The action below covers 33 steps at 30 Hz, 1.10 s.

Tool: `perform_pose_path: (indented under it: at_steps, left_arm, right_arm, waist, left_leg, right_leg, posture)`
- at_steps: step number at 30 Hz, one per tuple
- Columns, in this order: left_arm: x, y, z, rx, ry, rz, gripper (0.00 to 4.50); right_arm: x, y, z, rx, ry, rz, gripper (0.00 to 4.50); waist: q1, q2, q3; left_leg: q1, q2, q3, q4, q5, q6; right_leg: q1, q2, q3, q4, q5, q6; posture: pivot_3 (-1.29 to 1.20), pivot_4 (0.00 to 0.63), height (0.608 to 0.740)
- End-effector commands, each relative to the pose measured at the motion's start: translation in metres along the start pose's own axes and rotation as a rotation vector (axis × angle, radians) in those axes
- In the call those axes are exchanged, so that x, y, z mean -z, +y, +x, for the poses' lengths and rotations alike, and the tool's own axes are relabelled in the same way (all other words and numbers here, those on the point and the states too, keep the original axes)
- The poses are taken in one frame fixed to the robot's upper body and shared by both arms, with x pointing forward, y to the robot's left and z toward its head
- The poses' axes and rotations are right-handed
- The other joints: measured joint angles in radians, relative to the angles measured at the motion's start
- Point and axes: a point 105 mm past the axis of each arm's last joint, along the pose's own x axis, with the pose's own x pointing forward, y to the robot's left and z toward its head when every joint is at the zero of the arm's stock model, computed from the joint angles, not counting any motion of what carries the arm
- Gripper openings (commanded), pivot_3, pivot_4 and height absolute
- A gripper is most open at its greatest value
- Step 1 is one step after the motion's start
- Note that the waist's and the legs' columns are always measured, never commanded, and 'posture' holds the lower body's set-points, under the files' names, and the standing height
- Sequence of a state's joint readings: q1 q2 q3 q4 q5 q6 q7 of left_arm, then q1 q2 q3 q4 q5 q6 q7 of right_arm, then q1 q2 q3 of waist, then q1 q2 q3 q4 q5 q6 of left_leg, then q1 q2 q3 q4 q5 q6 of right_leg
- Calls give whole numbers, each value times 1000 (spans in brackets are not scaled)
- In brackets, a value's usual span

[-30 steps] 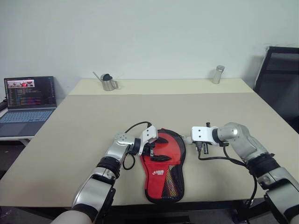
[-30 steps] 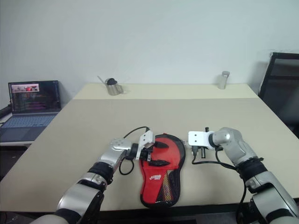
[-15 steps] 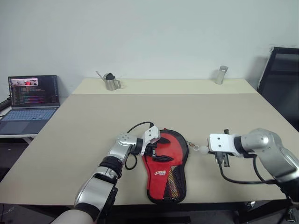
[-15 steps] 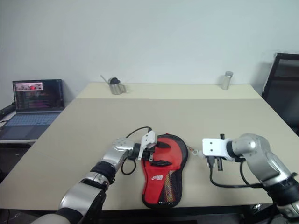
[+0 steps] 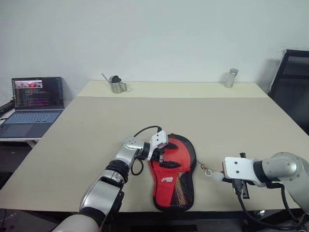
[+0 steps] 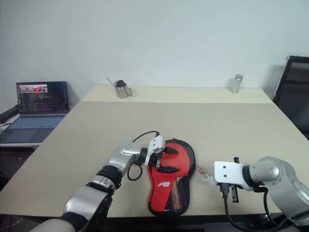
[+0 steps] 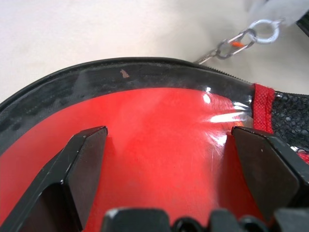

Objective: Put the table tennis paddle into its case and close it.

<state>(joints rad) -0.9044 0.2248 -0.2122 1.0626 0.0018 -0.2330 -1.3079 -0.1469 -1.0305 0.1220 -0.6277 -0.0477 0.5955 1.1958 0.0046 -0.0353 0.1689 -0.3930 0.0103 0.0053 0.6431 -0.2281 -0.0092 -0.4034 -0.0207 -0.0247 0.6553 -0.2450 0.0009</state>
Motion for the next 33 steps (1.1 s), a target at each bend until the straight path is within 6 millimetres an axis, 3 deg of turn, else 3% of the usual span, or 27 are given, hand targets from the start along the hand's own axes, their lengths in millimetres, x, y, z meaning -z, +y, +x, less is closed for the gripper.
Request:
perform_pose_path:
  at_steps: [1,13,25,33]
  left_arm:
    - [45,-23,8,74,174,-58,4500]
    - [42,-20,20,53,184,-43,4500]
    - [30,-13,32,16,171,-25,4500]
    - [22,-10,39,10,170,-6,4500]
  right_arm:
    - [-11,18,-13,-33,-16,20,43]
    - [-18,63,-24,-126,-2,101,32]
    - [-14,99,-20,-216,-19,175,27]
    - [-18,120,-24,-306,-65,201,24]
  waist:
    - [5,2,-2]
    - [25,9,-12]
    - [36,8,-14]
    - [36,3,-15]
  left_leg:
    - [-1,0,-1,0,0,0]
    - [-4,-2,-9,2,-5,-1]
    - [-3,-17,-18,3,-16,8]
    - [0,-19,-18,4,-19,11]
  right_leg:
    - [0,0,-1,-1,0,0]
    - [10,-2,-14,-13,-2,4]
    - [16,-15,-17,-12,-15,21]
    - [21,-20,-18,-14,-16,22]
  posture:
    - [0,150,740]
    - [0,150,740]
    - [0,150,740]
    - [0,150,740]
